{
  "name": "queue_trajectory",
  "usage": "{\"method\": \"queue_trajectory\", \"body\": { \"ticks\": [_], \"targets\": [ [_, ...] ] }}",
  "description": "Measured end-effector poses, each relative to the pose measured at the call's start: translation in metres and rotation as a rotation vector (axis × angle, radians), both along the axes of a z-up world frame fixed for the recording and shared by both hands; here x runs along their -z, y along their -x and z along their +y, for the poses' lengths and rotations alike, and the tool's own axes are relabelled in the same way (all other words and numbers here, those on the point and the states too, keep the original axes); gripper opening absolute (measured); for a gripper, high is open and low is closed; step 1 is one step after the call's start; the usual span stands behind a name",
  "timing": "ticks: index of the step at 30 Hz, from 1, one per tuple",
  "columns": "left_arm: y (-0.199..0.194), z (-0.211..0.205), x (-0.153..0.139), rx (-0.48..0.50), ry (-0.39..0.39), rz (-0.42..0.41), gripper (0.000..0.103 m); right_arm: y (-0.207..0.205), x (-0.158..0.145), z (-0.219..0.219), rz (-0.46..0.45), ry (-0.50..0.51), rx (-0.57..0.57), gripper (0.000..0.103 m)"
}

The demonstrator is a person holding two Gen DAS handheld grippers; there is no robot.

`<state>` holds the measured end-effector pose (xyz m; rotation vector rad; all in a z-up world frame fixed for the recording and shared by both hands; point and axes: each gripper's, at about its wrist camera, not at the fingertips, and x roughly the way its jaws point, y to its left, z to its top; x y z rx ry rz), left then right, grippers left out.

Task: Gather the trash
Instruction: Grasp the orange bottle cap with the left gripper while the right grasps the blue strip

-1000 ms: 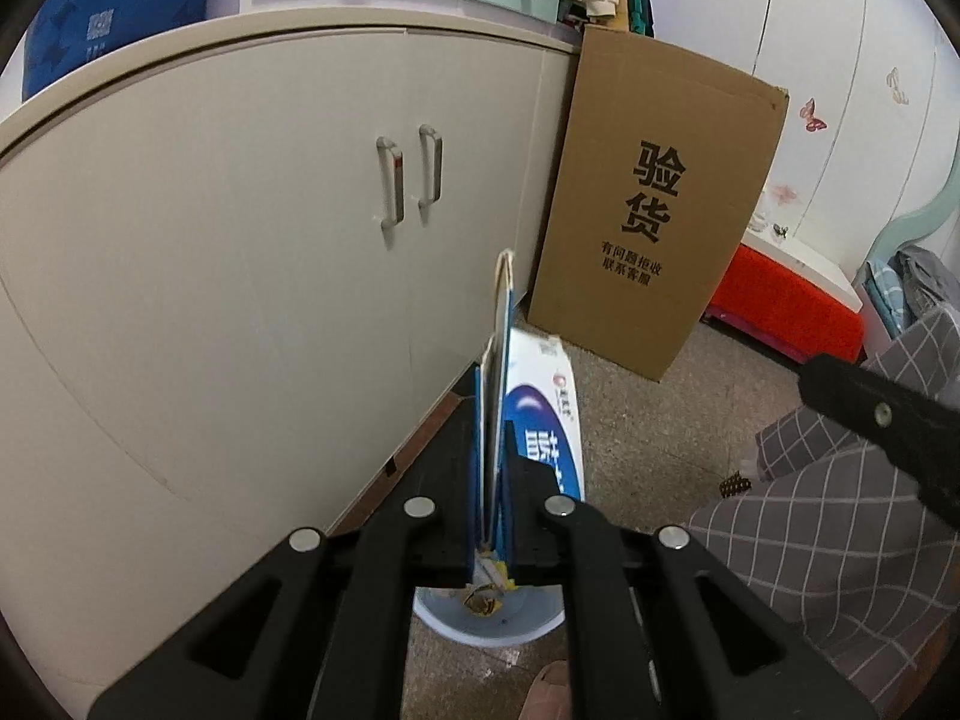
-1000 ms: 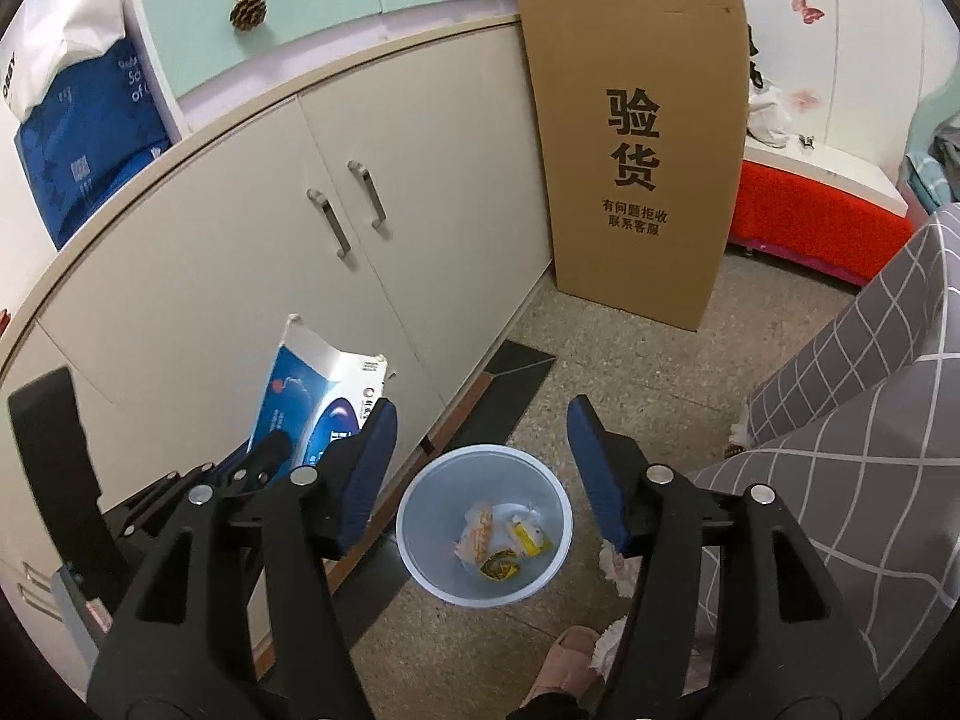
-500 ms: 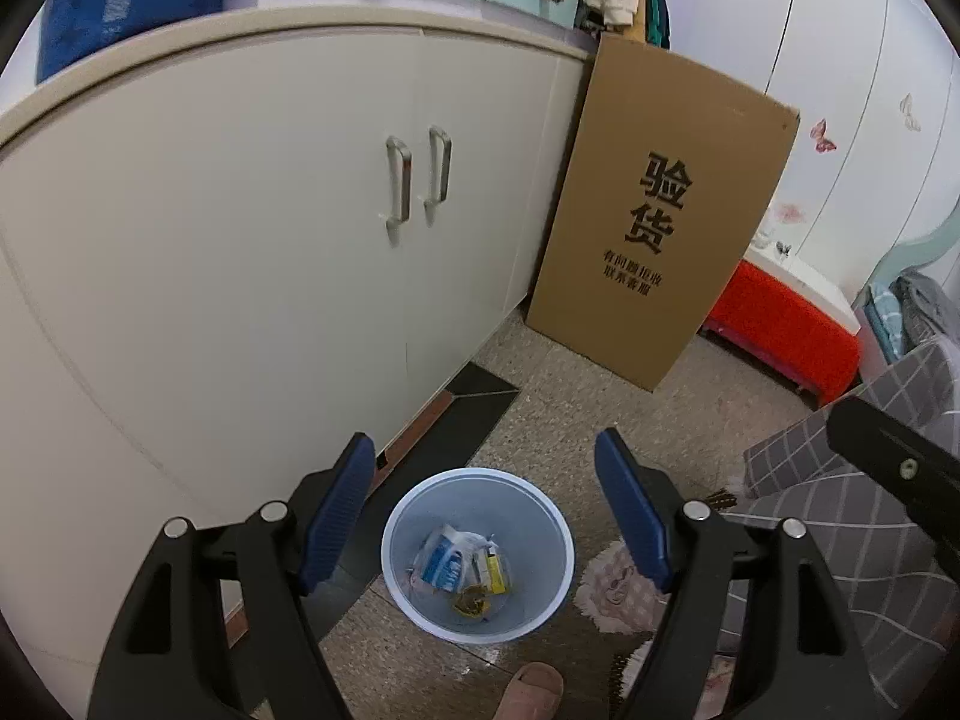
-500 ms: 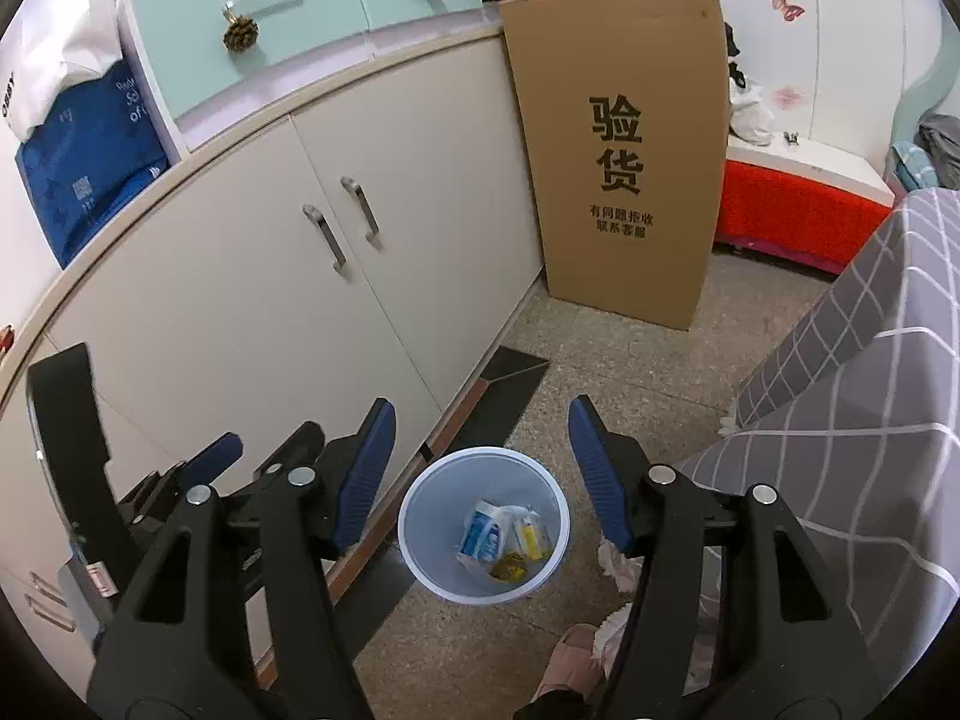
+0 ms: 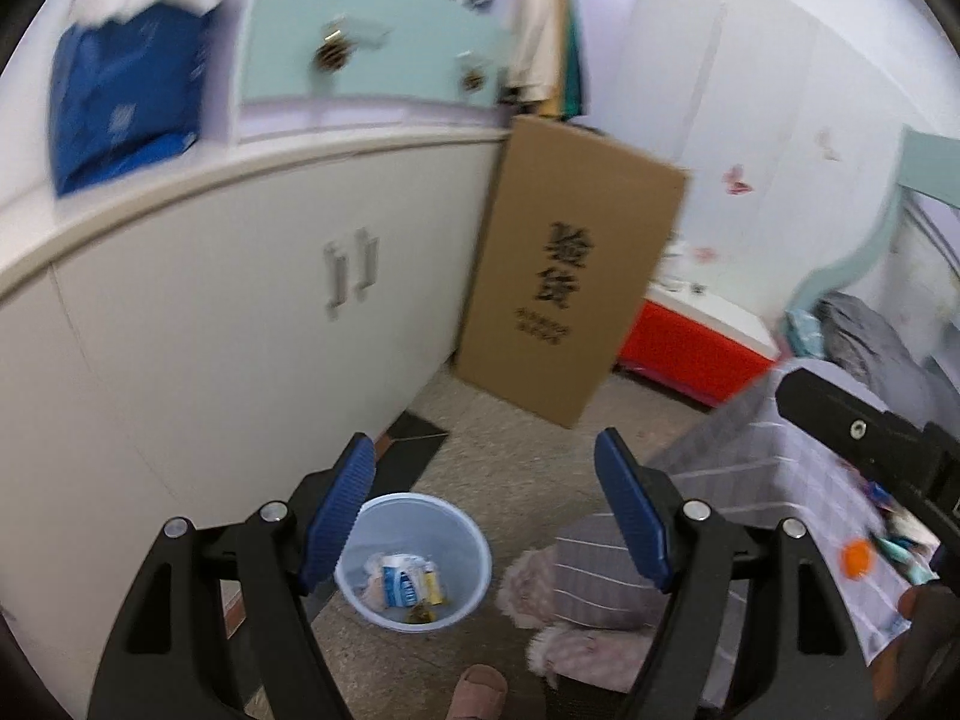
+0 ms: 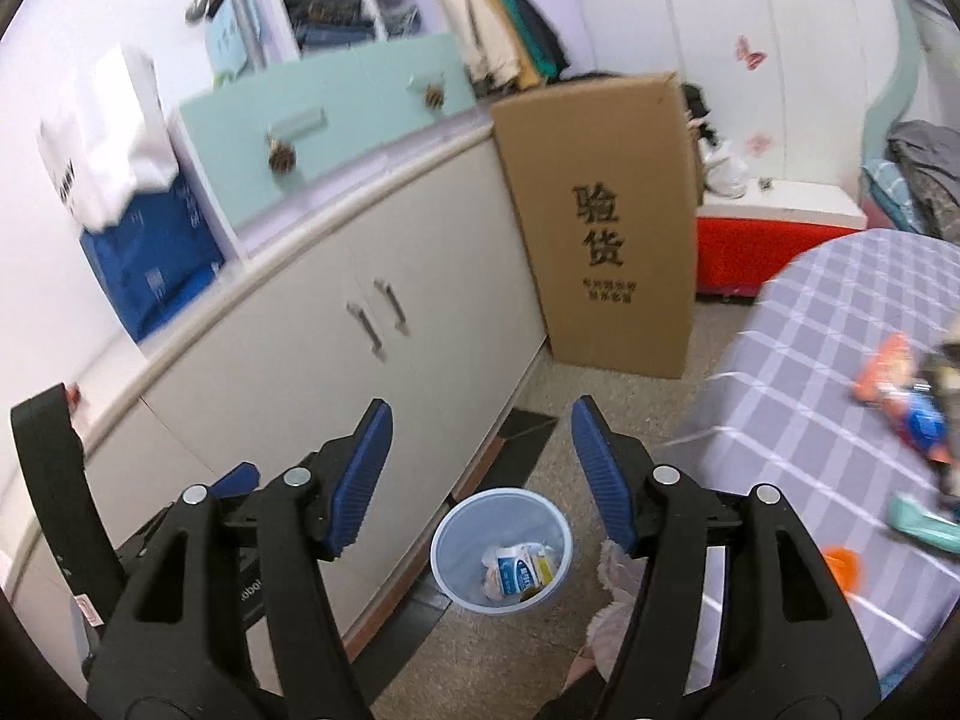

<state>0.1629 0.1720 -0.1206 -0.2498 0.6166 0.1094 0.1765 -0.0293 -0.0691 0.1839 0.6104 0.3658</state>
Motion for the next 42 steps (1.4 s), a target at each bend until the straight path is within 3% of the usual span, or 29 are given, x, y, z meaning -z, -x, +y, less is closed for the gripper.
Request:
{"method": "queue_trajectory", "body": {
  "ticks": [6,10,16,19,27,29,32,34,39,42],
  "targets": [
    [0.018,-0.081,-0.021,0.197,-0.049,-0.023,0.074,0.047,-0.007,-0.083,-0.014,-0.009,0.168,0.069],
    [0.027,-0.124,-0.02,0.279,-0.083,-0.023,0.074,0.079,0.011,-0.132,0.037,-0.011,0.31,0.076],
    [0.036,-0.164,-0.007,0.355,-0.106,0.012,0.074,0.107,0.048,-0.163,0.154,0.007,0.478,0.087],
    [0.04,-0.176,-0.002,0.369,-0.127,0.025,0.074,0.107,0.06,-0.165,0.194,-0.019,0.448,0.087],
    [0.037,-0.164,0.003,0.331,-0.15,0.041,0.075,0.088,0.062,-0.156,0.208,0.065,0.396,0.086],
    [0.035,-0.163,0.004,0.334,-0.148,0.049,0.075,0.086,0.062,-0.151,0.212,0.109,0.383,0.083],
    [0.031,-0.165,0.006,0.37,-0.121,0.06,0.075,0.083,0.063,-0.152,0.211,0.181,0.366,0.067],
    [0.028,-0.173,0.008,0.393,-0.127,0.065,0.075,0.082,0.062,-0.156,0.212,0.201,0.359,0.046],
    [0.02,-0.196,0.015,0.476,-0.121,0.089,0.075,0.081,0.062,-0.177,0.217,0.185,0.342,0.014],
    [0.014,-0.21,0.018,0.509,-0.136,0.096,0.075,0.081,0.062,-0.186,0.212,0.17,0.34,0.014]
  ]
}}
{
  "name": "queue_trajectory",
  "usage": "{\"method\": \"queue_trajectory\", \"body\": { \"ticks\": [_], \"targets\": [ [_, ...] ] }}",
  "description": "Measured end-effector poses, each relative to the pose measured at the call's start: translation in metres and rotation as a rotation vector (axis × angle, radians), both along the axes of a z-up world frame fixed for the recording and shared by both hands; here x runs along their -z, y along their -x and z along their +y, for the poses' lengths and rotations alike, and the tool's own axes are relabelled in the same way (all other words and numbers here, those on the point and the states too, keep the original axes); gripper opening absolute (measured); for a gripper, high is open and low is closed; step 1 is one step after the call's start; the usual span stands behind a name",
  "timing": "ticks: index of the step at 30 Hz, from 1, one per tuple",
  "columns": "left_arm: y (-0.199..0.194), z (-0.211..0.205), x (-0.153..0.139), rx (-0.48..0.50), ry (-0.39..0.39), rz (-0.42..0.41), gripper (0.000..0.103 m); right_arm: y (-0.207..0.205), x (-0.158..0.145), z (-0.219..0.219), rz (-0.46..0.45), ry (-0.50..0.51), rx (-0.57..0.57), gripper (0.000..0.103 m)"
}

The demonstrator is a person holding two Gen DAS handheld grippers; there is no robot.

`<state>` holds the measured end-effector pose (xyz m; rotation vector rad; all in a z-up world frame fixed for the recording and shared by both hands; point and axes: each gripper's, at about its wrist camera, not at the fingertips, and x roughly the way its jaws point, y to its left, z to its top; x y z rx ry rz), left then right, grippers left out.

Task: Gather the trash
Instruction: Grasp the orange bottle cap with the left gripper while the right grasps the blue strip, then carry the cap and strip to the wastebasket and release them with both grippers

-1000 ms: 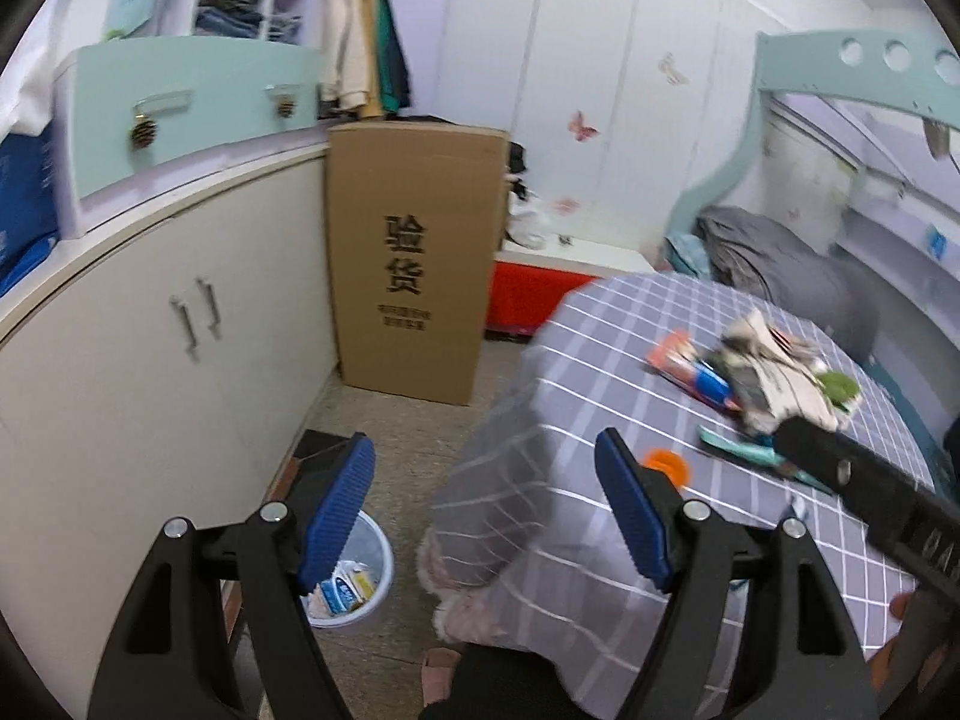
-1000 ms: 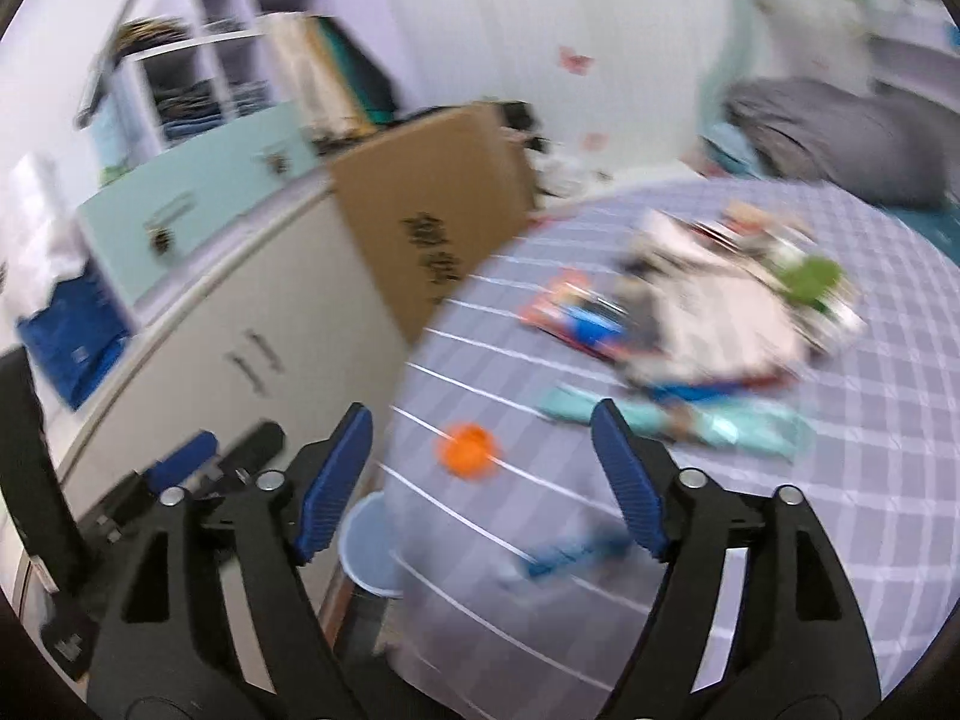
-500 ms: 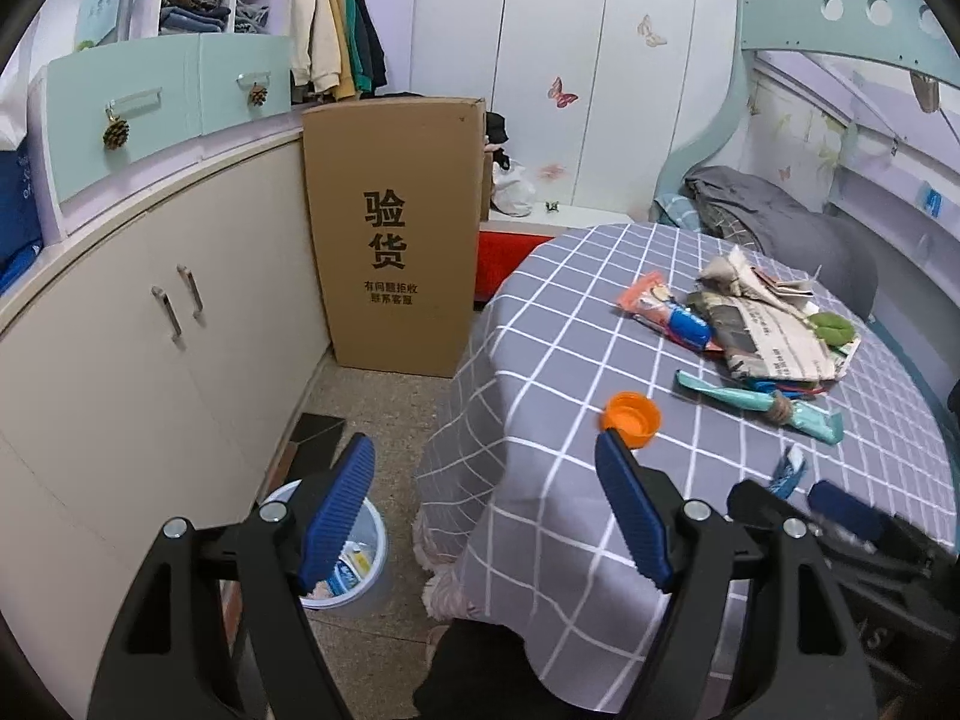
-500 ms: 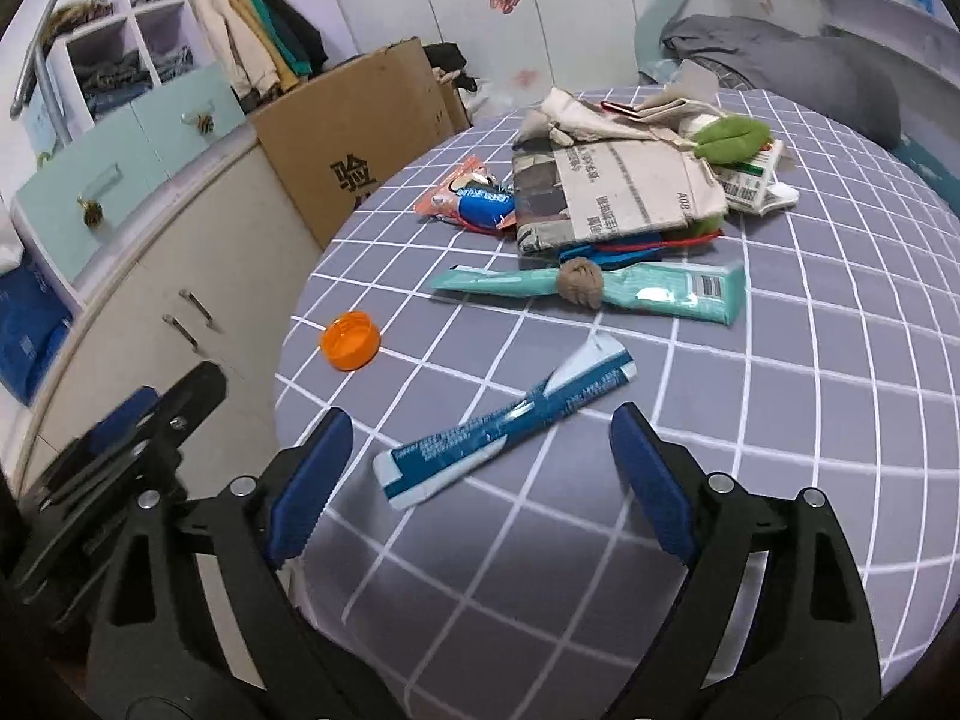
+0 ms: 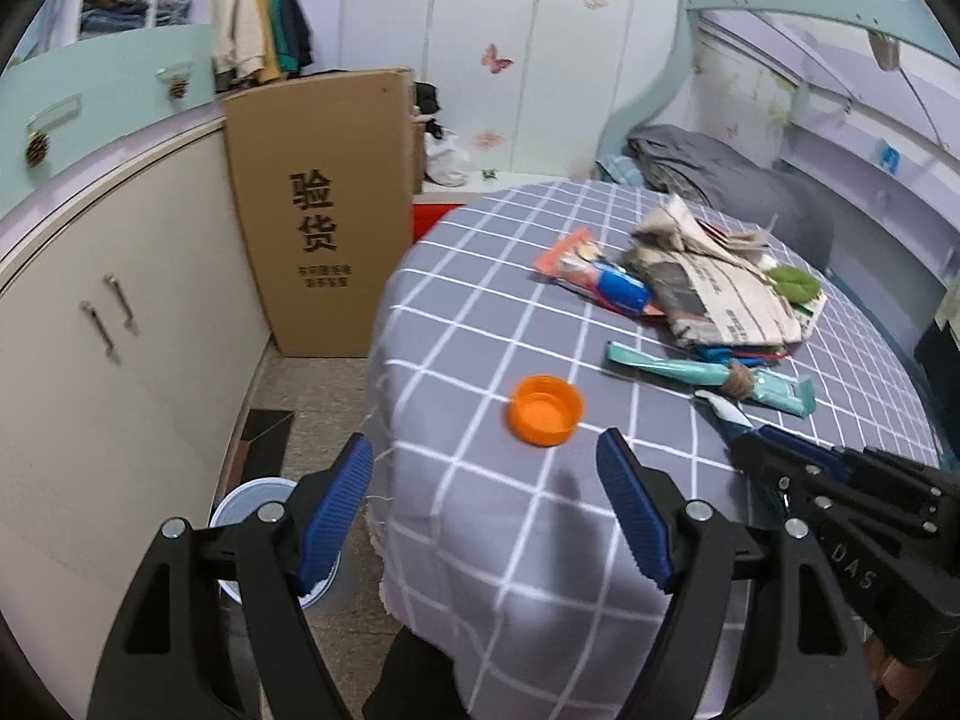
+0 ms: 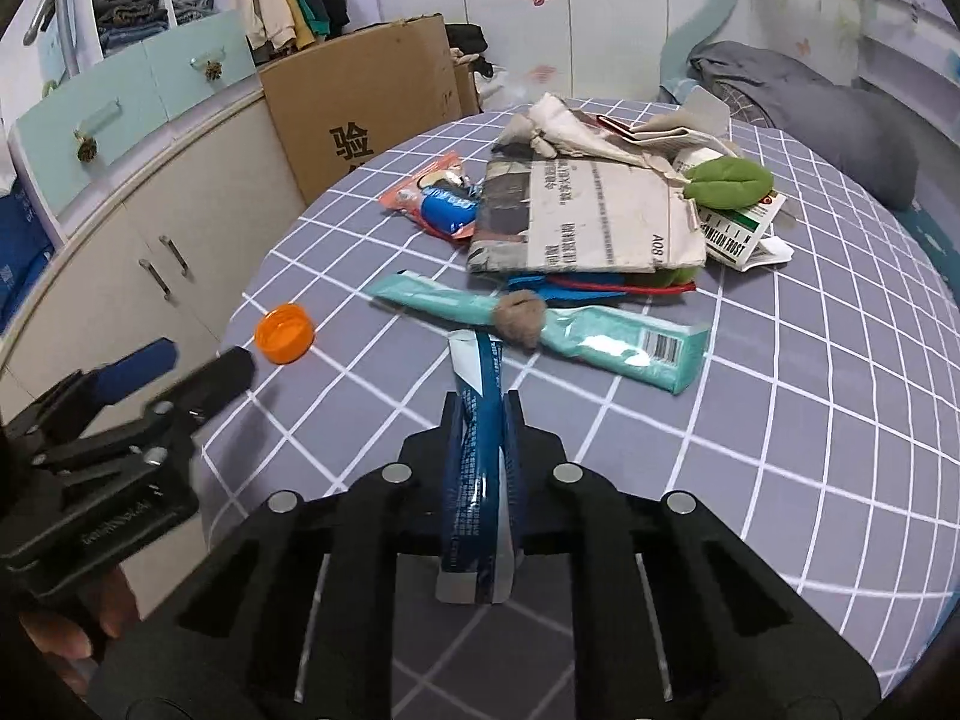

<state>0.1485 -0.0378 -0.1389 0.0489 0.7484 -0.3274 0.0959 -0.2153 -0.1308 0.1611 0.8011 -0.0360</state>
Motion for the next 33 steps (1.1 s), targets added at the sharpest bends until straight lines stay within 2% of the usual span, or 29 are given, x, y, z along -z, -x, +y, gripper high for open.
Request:
{"method": "queue_trajectory", "body": {
  "ticks": [5,10,11,12,13,16,21,27,33],
  "targets": [
    [-0.013,-0.019,0.005,0.045,-0.034,0.019,0.075,0.0,-0.003,-0.005,-0.014,-0.038,-0.019,0.014],
    [-0.024,-0.034,0.009,0.068,-0.078,0.024,0.059,-0.002,-0.007,-0.006,-0.027,-0.07,-0.032,0.014],
    [-0.025,-0.036,0.009,0.062,-0.098,0.012,0.049,-0.002,-0.008,-0.005,-0.028,-0.072,-0.034,0.014],
    [-0.025,-0.036,0.009,0.061,-0.104,0.004,0.031,-0.002,-0.009,-0.004,-0.033,-0.074,-0.038,0.014],
    [-0.026,-0.036,0.008,0.066,-0.097,0.006,0.029,-0.002,-0.01,-0.004,-0.037,-0.076,-0.041,0.014],
    [-0.027,-0.028,0.006,0.062,-0.035,0.013,0.029,-0.001,-0.015,0.001,-0.048,-0.084,-0.055,0.014],
    [-0.022,-0.01,0.002,0.036,0.026,-0.008,0.029,-0.006,-0.018,0.014,-0.055,-0.091,-0.088,0.013],
    [-0.014,0.019,-0.005,-0.015,0.07,-0.032,0.029,-0.016,-0.024,0.045,-0.064,-0.11,-0.169,0.013],
    [-0.013,0.072,-0.004,-0.11,0.101,-0.04,0.029,-0.035,-0.032,0.092,-0.073,-0.126,-0.271,0.013]
  ]
}}
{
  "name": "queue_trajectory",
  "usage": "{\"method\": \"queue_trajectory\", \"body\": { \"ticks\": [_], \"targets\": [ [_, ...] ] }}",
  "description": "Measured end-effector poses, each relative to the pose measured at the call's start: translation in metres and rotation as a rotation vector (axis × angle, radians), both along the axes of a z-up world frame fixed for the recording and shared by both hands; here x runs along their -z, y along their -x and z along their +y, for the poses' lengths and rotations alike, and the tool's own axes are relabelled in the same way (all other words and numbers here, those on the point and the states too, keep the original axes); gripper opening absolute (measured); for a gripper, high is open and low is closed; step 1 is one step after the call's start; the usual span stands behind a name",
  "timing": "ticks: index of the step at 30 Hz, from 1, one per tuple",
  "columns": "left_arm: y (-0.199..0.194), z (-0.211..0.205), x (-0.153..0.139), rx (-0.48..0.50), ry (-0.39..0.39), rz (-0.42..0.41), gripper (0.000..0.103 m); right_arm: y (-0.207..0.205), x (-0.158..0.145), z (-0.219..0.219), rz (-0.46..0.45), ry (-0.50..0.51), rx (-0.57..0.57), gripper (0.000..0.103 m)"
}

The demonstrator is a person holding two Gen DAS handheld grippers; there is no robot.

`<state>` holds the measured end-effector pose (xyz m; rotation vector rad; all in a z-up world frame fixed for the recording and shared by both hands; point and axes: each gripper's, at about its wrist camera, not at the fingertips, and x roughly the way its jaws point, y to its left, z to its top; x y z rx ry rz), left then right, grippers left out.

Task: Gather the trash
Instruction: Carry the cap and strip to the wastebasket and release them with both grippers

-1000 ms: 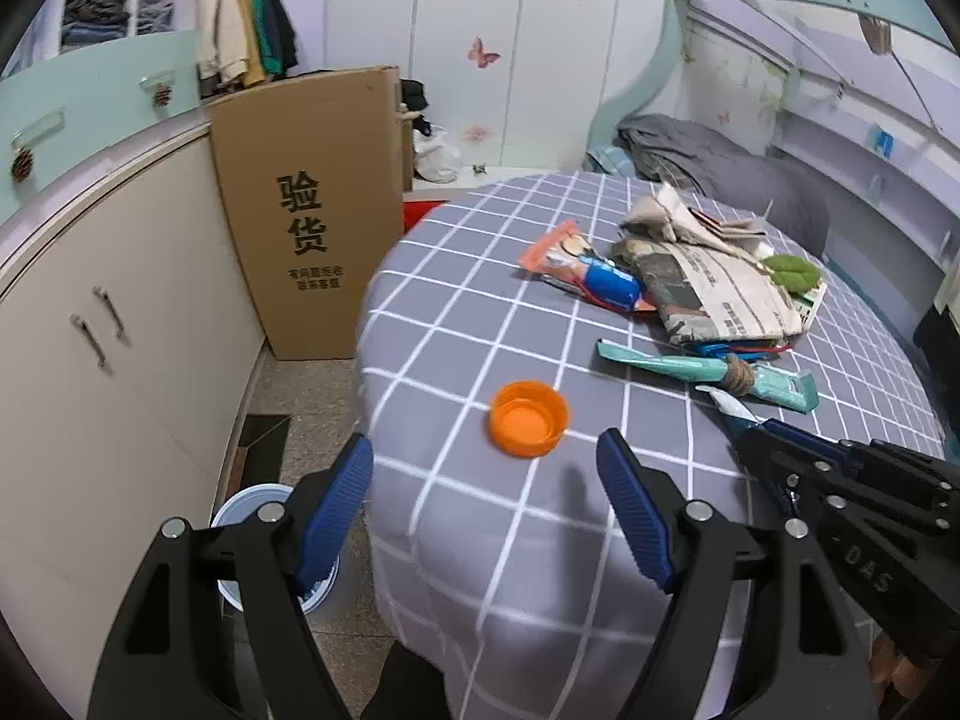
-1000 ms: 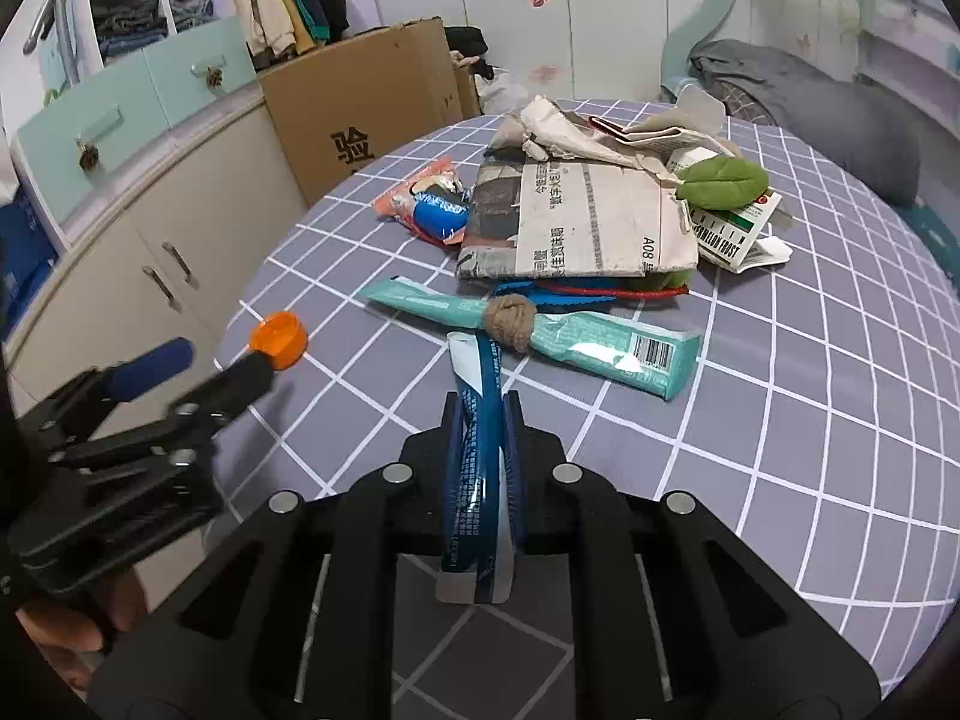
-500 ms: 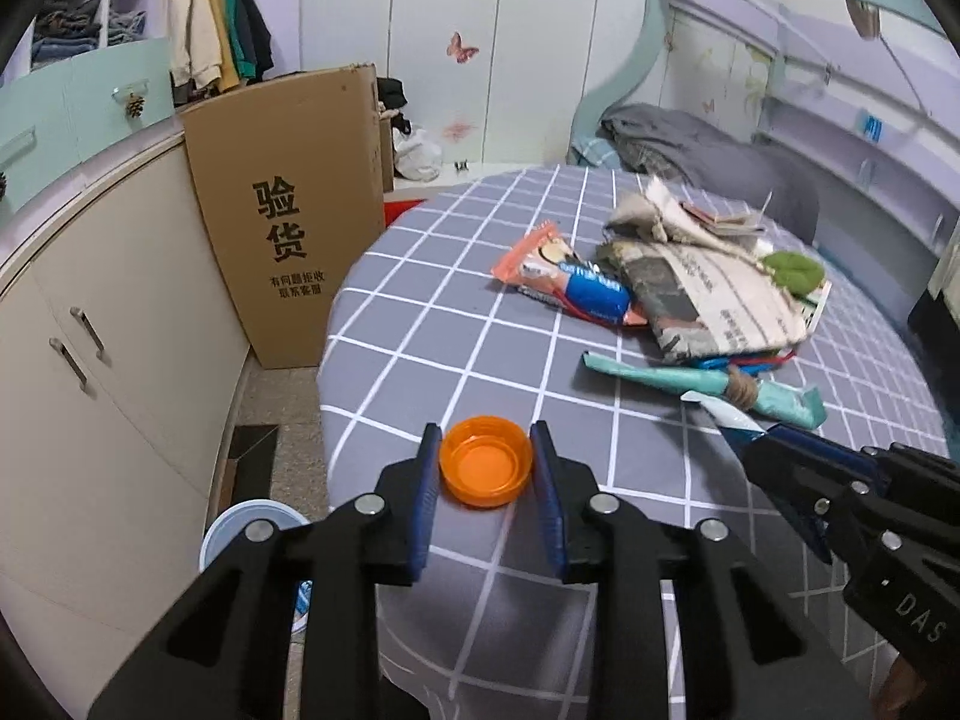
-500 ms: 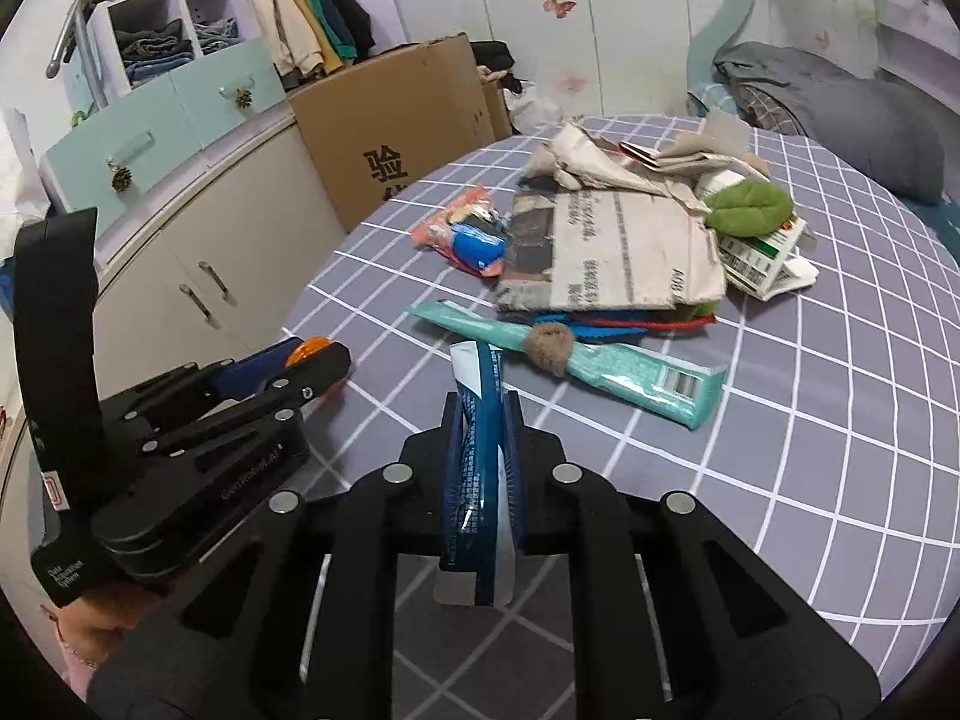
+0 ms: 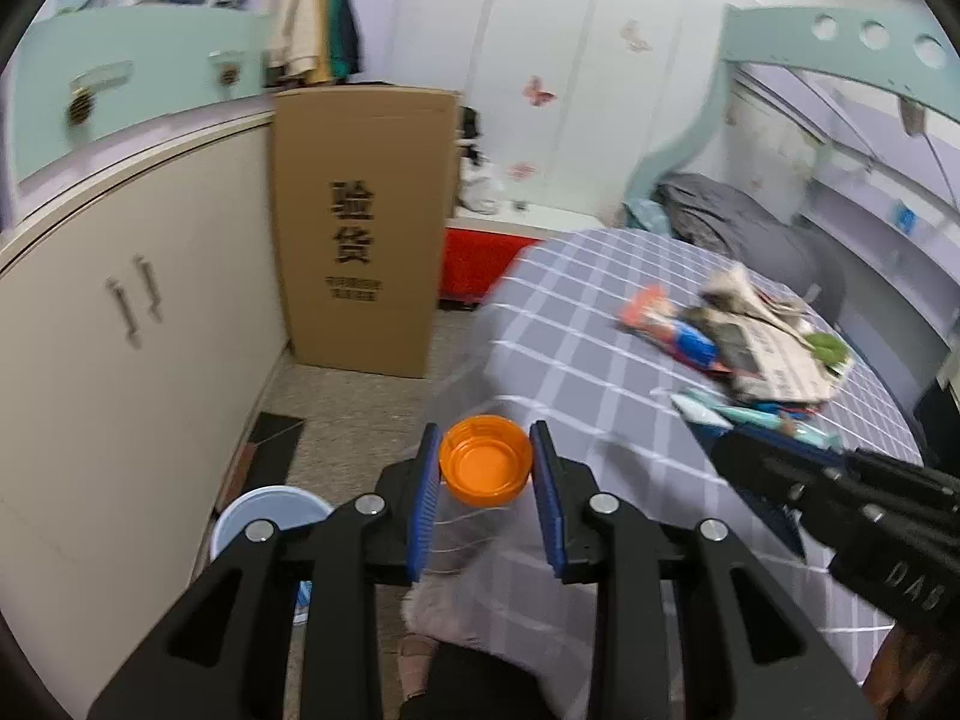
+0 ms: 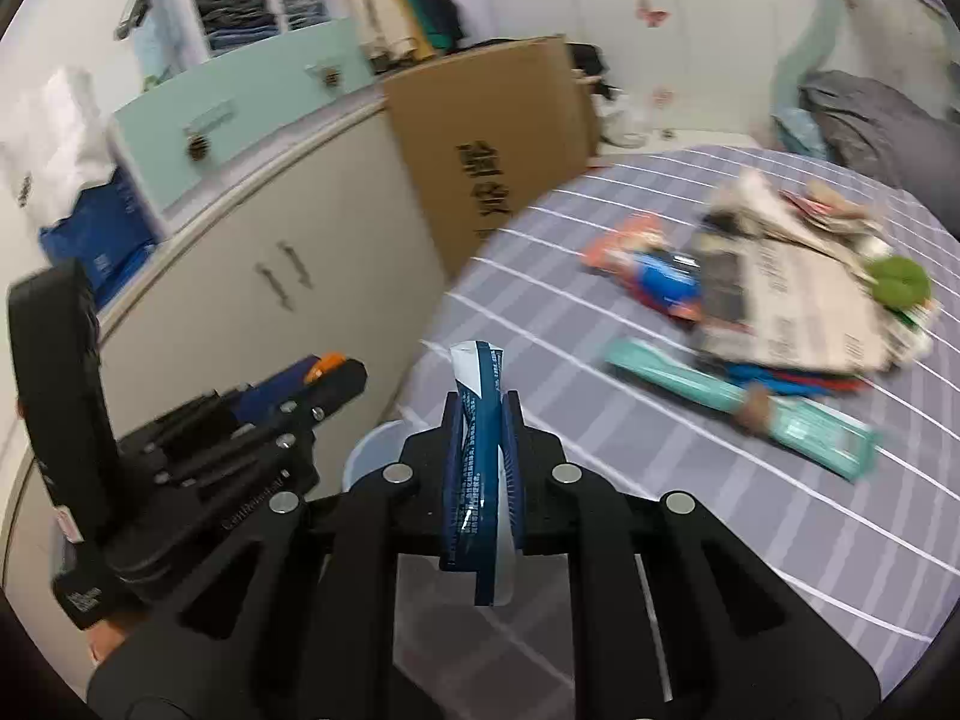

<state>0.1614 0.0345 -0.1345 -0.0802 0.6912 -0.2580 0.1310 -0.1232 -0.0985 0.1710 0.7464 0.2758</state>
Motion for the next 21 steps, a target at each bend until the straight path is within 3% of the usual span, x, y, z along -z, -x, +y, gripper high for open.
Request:
{"method": "queue_trajectory", "body": {
  "ticks": [6,18,20,21],
  "targets": [
    [-0.007,0.07,0.014,-0.147,0.006,0.035,0.029,-0.029,0.006,0.064,0.007,-0.015,-0.127,0.013],
    [-0.04,0.184,0.05,-0.398,-0.032,0.107,0.029,-0.11,0.059,0.19,0.075,-0.009,-0.304,0.014],
    [-0.046,0.196,0.055,-0.429,-0.044,0.115,0.029,-0.126,0.07,0.202,0.086,-0.014,-0.307,0.026],
    [-0.049,0.203,0.057,-0.442,-0.046,0.12,0.029,-0.13,0.074,0.206,0.091,-0.003,-0.302,0.045]
  ]
}}
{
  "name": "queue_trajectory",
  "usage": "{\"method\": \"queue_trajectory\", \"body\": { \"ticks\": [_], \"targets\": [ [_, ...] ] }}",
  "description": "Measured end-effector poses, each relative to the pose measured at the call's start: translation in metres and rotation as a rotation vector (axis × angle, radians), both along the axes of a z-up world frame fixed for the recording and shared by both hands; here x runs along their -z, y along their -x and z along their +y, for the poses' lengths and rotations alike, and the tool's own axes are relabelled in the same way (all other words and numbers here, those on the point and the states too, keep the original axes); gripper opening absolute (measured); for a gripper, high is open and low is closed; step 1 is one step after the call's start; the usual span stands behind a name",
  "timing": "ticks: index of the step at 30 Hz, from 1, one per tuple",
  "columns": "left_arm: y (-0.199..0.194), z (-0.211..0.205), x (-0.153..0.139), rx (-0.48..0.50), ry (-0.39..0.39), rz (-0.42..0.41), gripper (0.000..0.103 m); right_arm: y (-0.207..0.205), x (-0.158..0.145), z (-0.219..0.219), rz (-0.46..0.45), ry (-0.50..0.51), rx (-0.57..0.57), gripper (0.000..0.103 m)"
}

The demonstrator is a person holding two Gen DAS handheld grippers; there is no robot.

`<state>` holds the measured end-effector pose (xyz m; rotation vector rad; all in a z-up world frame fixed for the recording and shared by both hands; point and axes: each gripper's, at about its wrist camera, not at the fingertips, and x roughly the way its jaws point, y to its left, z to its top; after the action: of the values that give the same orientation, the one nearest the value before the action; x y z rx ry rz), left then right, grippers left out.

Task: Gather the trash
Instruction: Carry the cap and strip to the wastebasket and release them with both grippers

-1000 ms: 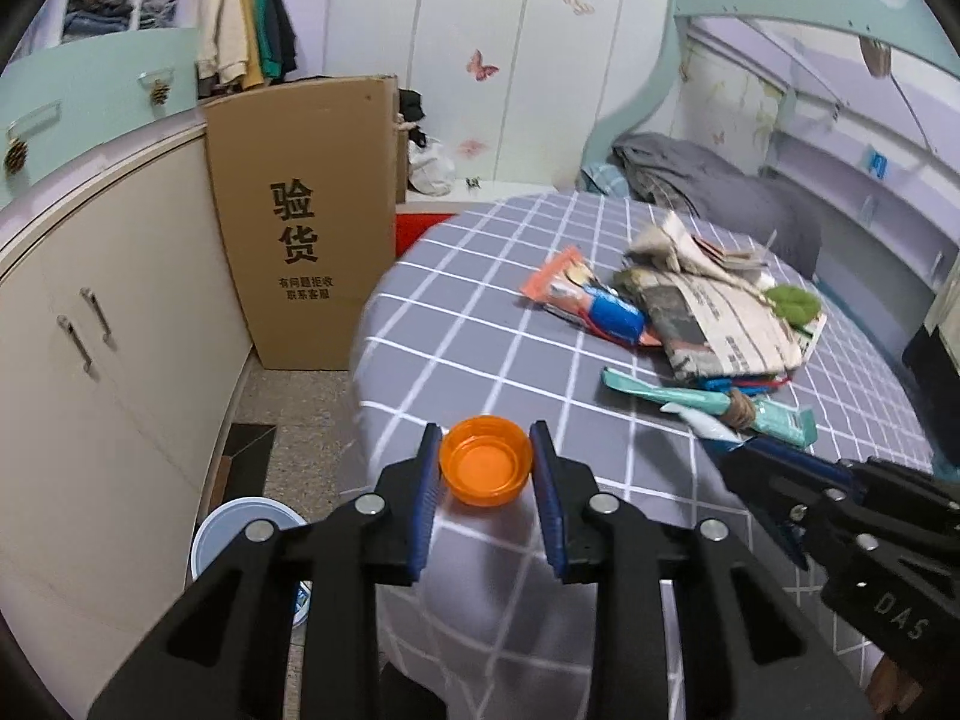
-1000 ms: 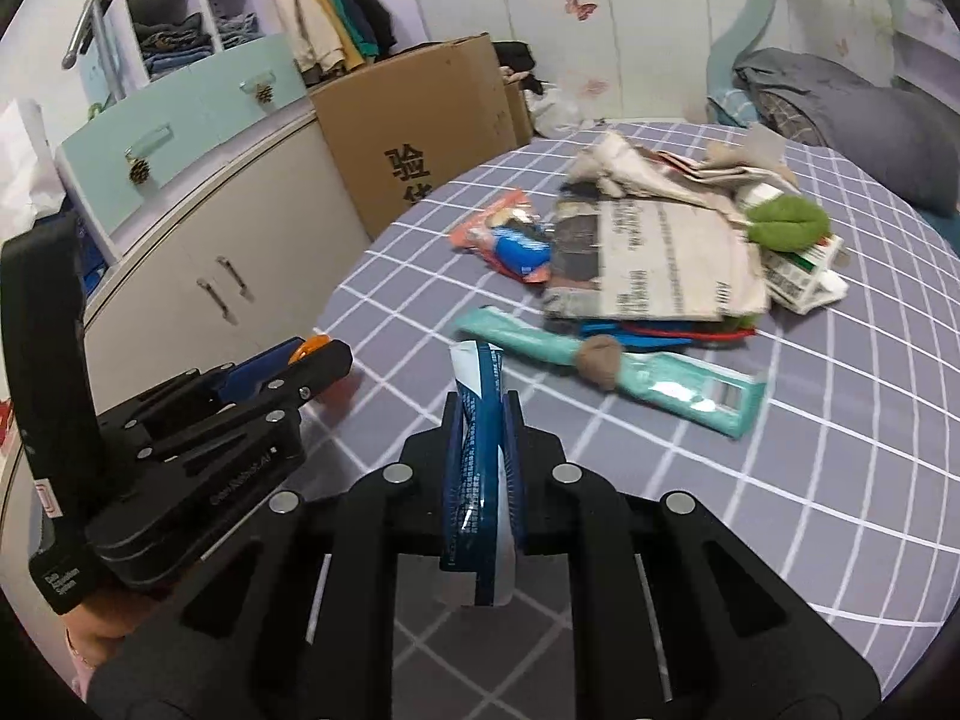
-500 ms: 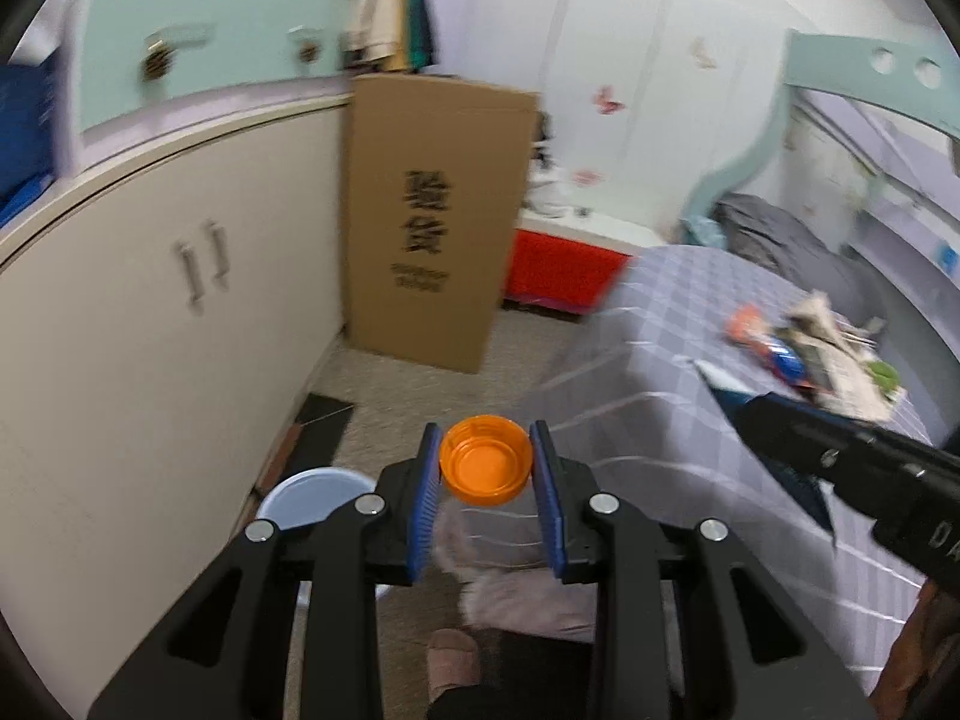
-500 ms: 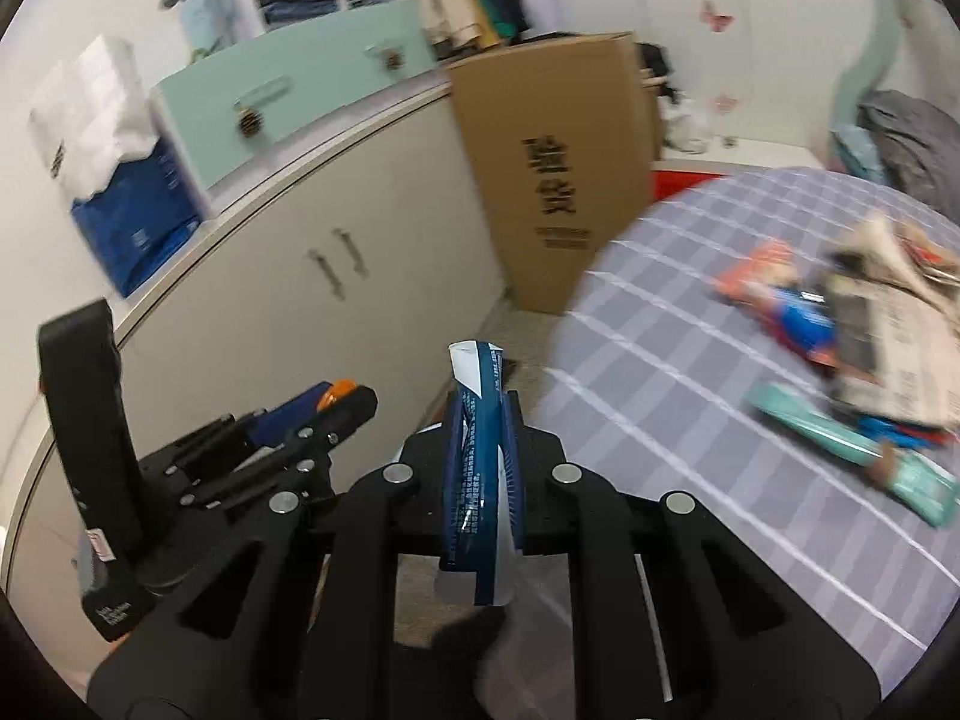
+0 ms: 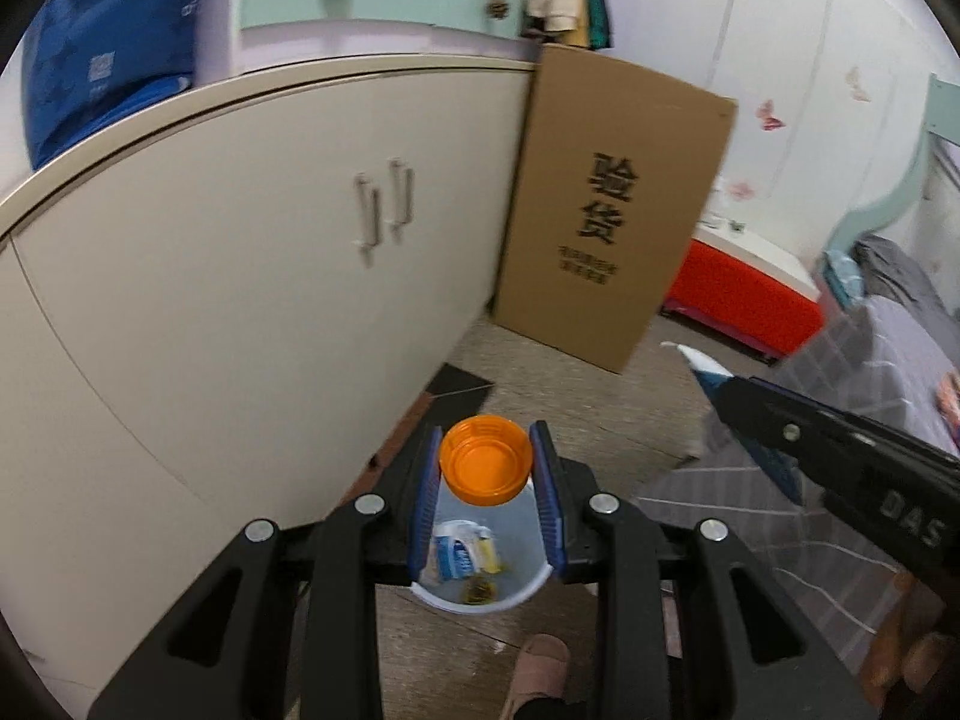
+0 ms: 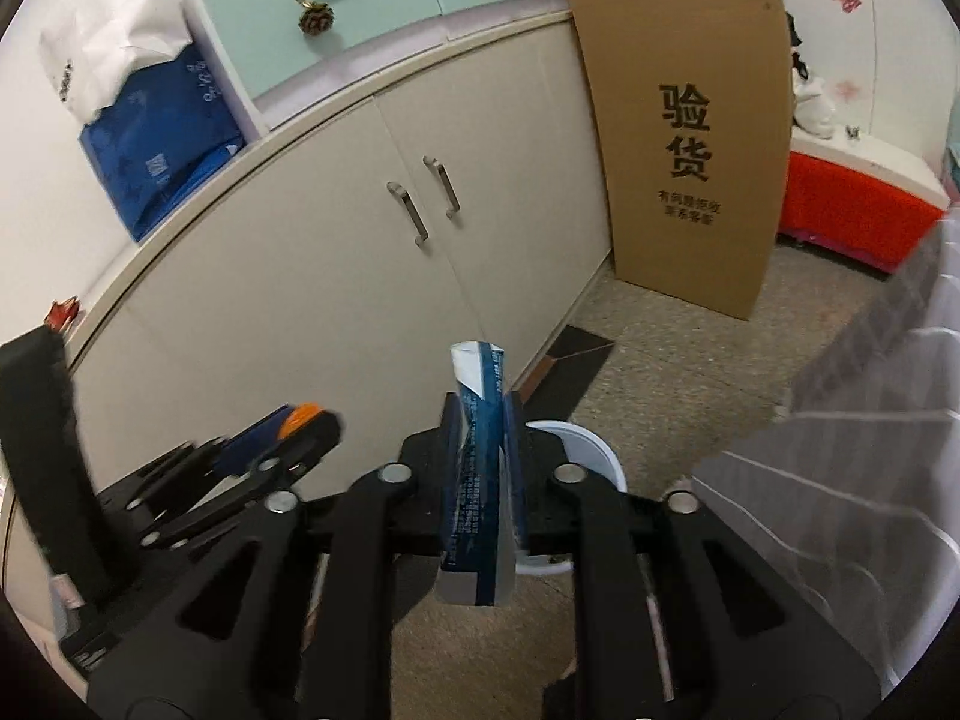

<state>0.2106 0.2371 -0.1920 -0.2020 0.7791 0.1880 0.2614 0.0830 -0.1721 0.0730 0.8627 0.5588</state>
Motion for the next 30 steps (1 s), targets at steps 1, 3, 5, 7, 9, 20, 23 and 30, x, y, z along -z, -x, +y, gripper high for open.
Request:
{"method": "queue_trajectory", "body": {
  "ticks": [1,3,5,7,9,20,23,30],
  "targets": [
    [-0.003,0.005,0.003,-0.008,0.004,0.009,0.029,-0.004,0.004,0.003,-0.004,0.022,0.015,0.062],
    [-0.006,0.009,0.007,-0.013,0.014,0.015,0.029,-0.006,0.009,0.007,-0.015,0.043,0.019,0.063],
    [-0.009,0.011,0.012,-0.012,0.013,0.024,0.029,-0.005,0.013,0.006,-0.011,0.055,0.025,0.063],
    [-0.011,0.012,0.016,-0.006,0.018,0.032,0.029,-0.003,0.016,0.002,-0.007,0.057,0.031,0.065],
    [-0.012,0.009,0.02,-0.001,0.02,0.039,0.029,-0.001,0.019,0.0,-0.006,0.069,0.037,0.065],
    [-0.02,0.0,0.027,0.026,0.024,0.054,0.029,0.005,0.021,-0.013,-0.016,0.085,0.081,0.071],
    [-0.025,-0.003,0.027,0.035,0.02,0.056,0.029,0.004,0.017,-0.019,-0.041,0.089,0.117,0.073],
    [-0.042,-0.008,0.022,0.047,0.005,0.05,0.029,0.007,0.0,-0.033,-0.125,0.046,0.185,0.073]
  ]
}}
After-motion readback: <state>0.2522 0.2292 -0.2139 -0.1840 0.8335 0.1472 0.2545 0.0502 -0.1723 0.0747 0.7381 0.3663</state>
